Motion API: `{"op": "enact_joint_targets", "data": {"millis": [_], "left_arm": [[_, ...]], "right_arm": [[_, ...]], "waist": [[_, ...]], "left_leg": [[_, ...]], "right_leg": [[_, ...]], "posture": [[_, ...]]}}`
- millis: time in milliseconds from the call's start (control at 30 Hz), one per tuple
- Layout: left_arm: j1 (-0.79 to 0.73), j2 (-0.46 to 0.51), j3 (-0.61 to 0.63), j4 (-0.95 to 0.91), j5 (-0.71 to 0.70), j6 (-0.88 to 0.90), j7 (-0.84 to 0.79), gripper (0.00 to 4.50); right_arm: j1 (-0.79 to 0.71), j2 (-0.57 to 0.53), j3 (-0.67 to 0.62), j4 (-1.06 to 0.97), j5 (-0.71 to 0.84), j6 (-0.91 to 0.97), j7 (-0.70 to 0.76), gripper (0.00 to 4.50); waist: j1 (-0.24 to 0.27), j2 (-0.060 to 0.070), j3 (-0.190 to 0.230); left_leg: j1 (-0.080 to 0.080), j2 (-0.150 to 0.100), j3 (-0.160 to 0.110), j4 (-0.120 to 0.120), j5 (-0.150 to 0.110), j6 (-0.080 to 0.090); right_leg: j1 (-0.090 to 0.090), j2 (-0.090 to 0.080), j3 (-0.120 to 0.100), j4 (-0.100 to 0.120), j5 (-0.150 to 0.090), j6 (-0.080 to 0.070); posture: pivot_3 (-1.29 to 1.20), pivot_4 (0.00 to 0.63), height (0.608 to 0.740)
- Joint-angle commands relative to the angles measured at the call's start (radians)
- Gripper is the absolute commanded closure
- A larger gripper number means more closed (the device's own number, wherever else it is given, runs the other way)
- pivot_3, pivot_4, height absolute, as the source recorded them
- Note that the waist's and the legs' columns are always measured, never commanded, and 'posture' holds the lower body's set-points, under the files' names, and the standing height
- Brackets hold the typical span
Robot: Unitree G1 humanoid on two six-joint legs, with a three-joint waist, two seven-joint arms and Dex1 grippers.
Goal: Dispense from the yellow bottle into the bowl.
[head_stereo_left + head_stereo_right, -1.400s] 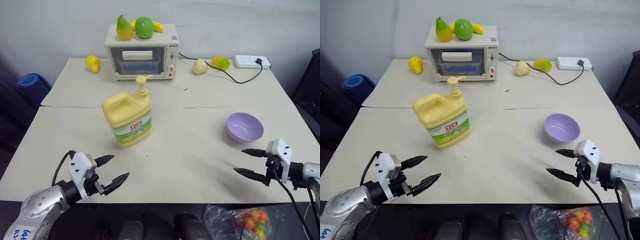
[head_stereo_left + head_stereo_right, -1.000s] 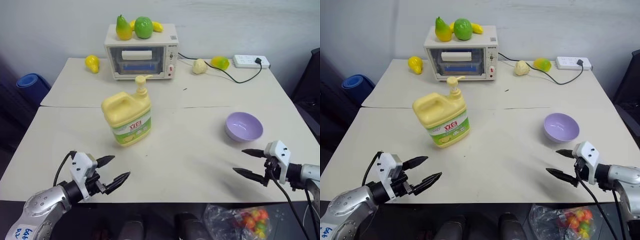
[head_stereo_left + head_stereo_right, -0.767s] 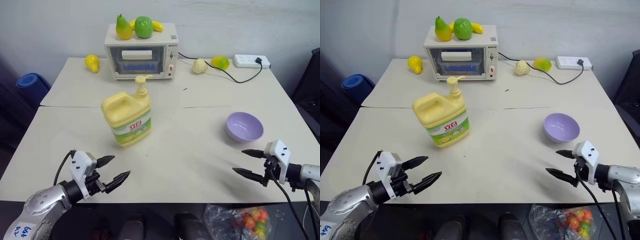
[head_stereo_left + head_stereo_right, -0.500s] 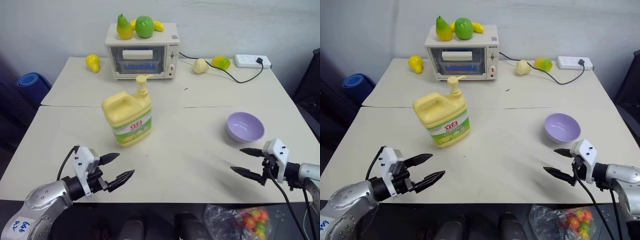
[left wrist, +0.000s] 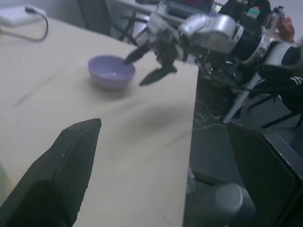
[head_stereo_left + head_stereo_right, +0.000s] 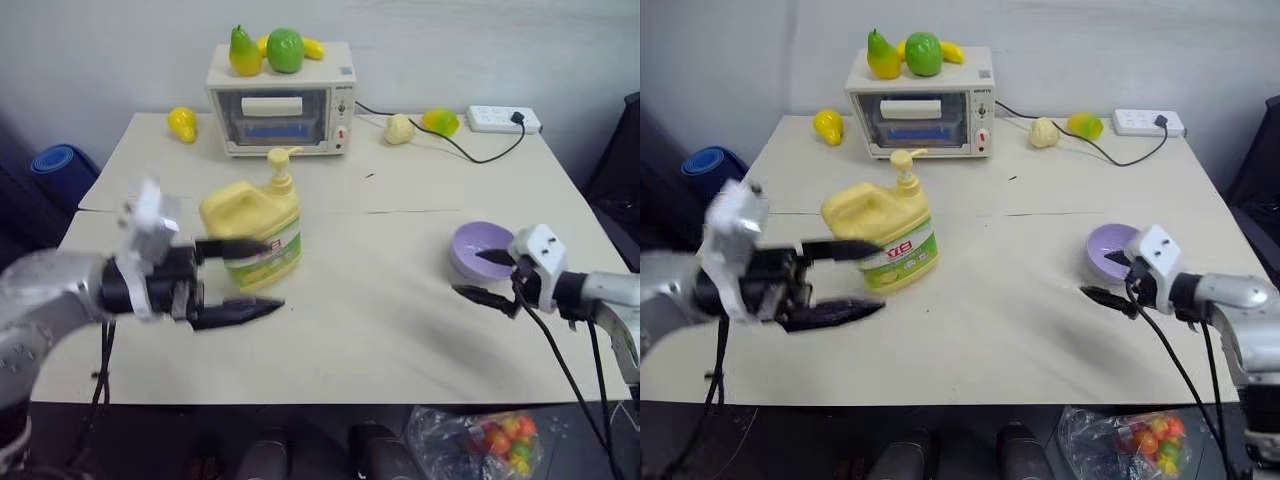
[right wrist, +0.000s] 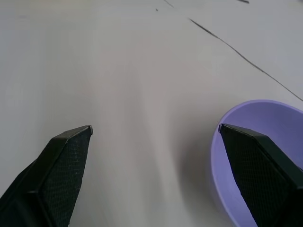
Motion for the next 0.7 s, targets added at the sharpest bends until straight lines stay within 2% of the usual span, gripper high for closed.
{"op": "enact_joint_targets", "data": {"millis": [33, 133, 300, 533, 667, 700], "left_arm": [[-0.112, 0.023, -0.064, 0.042, -0.002, 0.016, -0.063, 0.01], [-0.193, 0.028, -0.135, 0.065, 0.076, -0.010, -0.117, 0.01], [-0.228, 0.011, -0.207, 0.104, 0.183, -0.051, -0.169, 0.01], [-0.274, -0.028, -0.206, 0.098, 0.180, -0.042, -0.189, 0.01], [-0.286, -0.034, -0.206, 0.099, 0.190, -0.041, -0.193, 0.00], [-0.286, -0.035, -0.206, 0.100, 0.195, -0.043, -0.195, 0.00]], "right_arm": [[-0.063, 0.018, 0.045, 0.053, -0.056, 0.023, -0.044, 0.00], [-0.121, 0.048, 0.090, 0.126, -0.098, 0.007, -0.066, 0.00], [-0.178, 0.093, 0.114, 0.252, -0.150, -0.041, -0.107, 0.00], [-0.193, 0.117, 0.112, 0.326, -0.181, -0.082, -0.141, 0.00], [-0.201, 0.132, 0.097, 0.348, -0.178, -0.097, -0.164, 0.89], [-0.204, 0.135, 0.096, 0.352, -0.179, -0.101, -0.168, 1.26]], "waist": [[0.000, 0.000, 0.000], [-0.005, 0.000, 0.000], [-0.019, 0.000, 0.000], [-0.023, 0.000, 0.000], [-0.024, 0.000, 0.000], [-0.024, 0.000, 0.000]], "left_leg": [[-0.002, 0.000, 0.000, 0.000, 0.000, 0.000], [-0.009, 0.000, 0.001, 0.000, 0.003, -0.005], [-0.021, -0.001, 0.006, 0.003, 0.004, -0.007], [-0.022, 0.000, 0.009, 0.010, 0.004, -0.006], [-0.020, 0.000, 0.011, 0.013, 0.005, -0.003], [-0.020, 0.000, 0.011, 0.013, 0.005, -0.001]], "right_leg": [[-0.002, 0.000, 0.000, 0.000, 0.000, 0.000], [-0.010, 0.000, 0.000, 0.001, 0.000, 0.000], [-0.027, 0.000, -0.001, 0.012, 0.000, 0.000], [-0.028, 0.001, 0.001, 0.015, 0.000, 0.001], [-0.027, 0.002, 0.003, 0.017, 0.001, 0.003], [-0.027, 0.002, 0.004, 0.018, 0.002, 0.003]], "posture": [[0.00, 0.150, 0.740], [0.00, 0.150, 0.740], [0.00, 0.150, 0.740], [0.00, 0.150, 0.740], [0.00, 0.150, 0.740], [0.00, 0.150, 0.740]]}}
